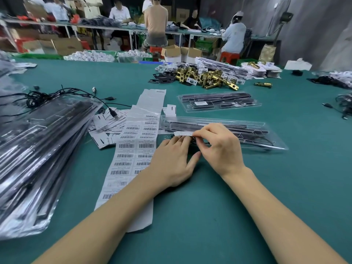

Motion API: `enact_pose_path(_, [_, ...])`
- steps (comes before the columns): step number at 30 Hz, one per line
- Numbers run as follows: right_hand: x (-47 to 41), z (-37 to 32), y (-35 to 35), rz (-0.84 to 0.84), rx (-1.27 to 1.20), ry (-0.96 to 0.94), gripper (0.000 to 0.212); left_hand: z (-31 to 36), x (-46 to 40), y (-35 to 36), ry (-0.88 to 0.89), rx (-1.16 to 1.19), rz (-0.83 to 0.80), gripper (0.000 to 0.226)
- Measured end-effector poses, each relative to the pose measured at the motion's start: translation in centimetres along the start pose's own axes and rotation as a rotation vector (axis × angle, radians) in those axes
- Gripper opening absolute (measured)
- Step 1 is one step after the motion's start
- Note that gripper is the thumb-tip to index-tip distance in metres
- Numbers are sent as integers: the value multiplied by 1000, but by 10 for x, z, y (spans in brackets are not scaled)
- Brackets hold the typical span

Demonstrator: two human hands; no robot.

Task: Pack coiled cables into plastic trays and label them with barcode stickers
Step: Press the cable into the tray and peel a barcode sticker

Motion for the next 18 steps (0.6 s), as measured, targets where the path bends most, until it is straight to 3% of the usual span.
enact_pose_path(4, [-3,-8,2,27,106,39,13,1,1,-1,-5,-26,0,45])
enact_pose_path(12, [9,-15,0,-41,74,141,9,2,0,-2,36,-129,-22,49])
enact_pose_path(18, [22,-28,-7,-237,152,231,31,2,1,-4,57,-127,-21,50])
Point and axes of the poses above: each hand's wrist, its own x-axis away from the middle knuckle, its own y-axis out of the palm, z = x × y, the point moved 1 cm from there along -x, towards the middle knuckle, and after that the axes turned 2 degrees about -x, right-handed, at the moved point
